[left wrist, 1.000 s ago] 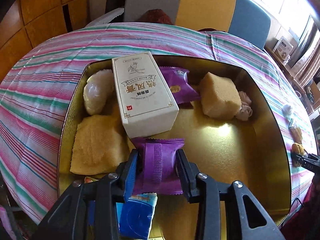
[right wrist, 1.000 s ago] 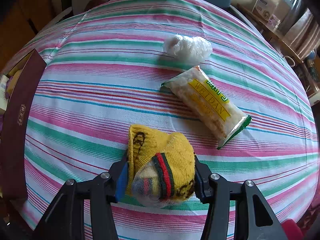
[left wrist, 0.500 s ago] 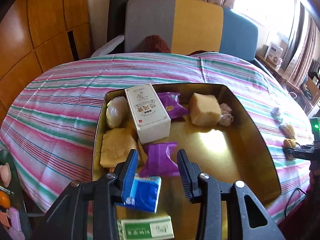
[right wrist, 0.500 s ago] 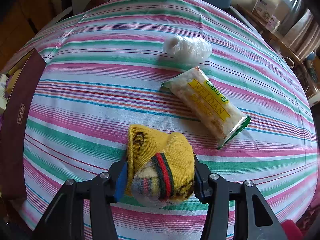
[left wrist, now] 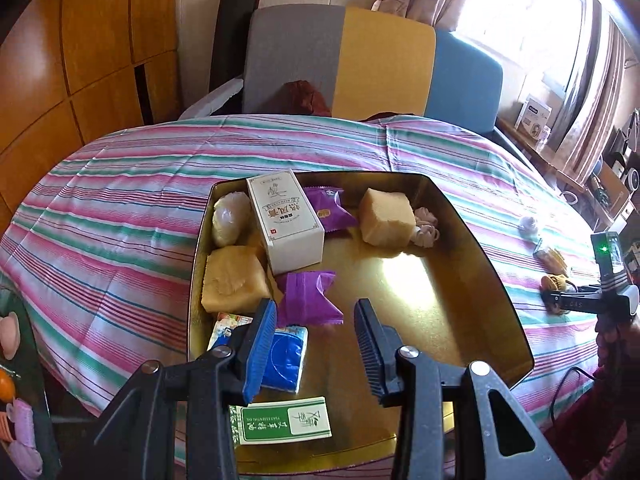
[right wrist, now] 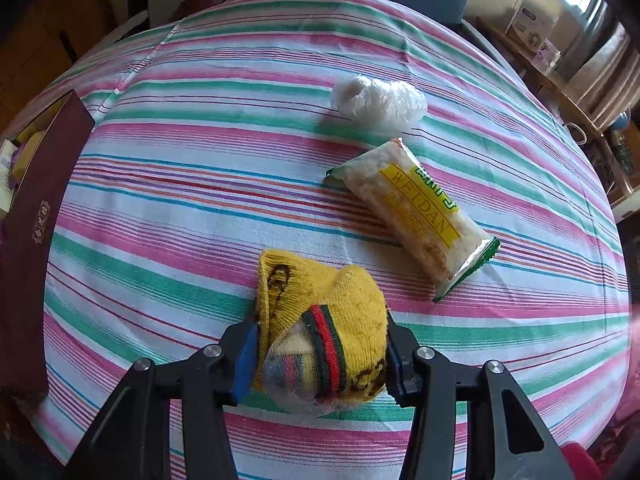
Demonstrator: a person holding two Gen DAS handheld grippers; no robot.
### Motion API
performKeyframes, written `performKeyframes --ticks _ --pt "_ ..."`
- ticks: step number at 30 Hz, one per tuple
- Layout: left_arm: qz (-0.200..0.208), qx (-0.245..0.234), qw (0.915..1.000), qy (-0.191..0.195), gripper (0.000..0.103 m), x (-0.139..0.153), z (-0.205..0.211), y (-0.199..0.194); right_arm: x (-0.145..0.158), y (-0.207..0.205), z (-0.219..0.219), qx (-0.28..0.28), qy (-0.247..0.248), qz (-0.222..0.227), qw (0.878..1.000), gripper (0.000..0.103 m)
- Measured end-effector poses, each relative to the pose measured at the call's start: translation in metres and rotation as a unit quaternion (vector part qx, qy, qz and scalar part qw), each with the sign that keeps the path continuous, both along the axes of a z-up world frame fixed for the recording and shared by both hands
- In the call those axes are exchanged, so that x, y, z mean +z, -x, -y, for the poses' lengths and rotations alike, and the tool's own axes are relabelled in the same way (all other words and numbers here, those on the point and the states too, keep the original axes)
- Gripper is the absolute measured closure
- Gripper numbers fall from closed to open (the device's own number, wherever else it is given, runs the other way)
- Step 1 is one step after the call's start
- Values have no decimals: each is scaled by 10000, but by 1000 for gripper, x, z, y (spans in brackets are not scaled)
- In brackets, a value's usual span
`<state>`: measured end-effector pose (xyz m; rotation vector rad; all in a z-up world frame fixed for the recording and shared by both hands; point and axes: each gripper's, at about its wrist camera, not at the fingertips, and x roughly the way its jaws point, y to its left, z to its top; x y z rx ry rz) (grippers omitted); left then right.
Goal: Organize objects
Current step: 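Carry the yellow sock into the gold tray and open the right tool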
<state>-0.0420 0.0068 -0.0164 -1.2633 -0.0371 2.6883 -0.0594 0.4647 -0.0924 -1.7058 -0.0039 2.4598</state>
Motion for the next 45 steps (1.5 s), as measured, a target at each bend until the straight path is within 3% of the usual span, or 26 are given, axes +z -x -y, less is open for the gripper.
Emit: performKeyframes --ticks 11,21,24,27,33,37,42,45 --pt "52 -26 10000 -55 62 -5 0 -5 1 -2 5 28 -93 -18 10000 52" --pt "58 -53 9999 -117 62 -4 1 -8 2 0 15 149 -329 -51 9993 59" --pt "65 -57 9999 -147 62 -5 5 -9 9 1 14 36 -262 -101 9996 61" --pt "83 -4 9998 -191 62 -7 11 -9 31 0 24 -80 26 -436 9990 61" --pt "124 239 9992 -285 62 -12 32 -11 87 1 92 598 459 -1214 9897 61" --pt "139 357 9987 -322 62 -14 42 -12 105 6 157 1268 879 -1409 9779 61" --pt "153 396 9984 -371 62 -15 48 -11 93 23 234 1967 1278 -1157 9652 60" --pt "200 402 9982 -390 62 -17 49 -9 72 41 267 2088 1276 -897 9654 59"
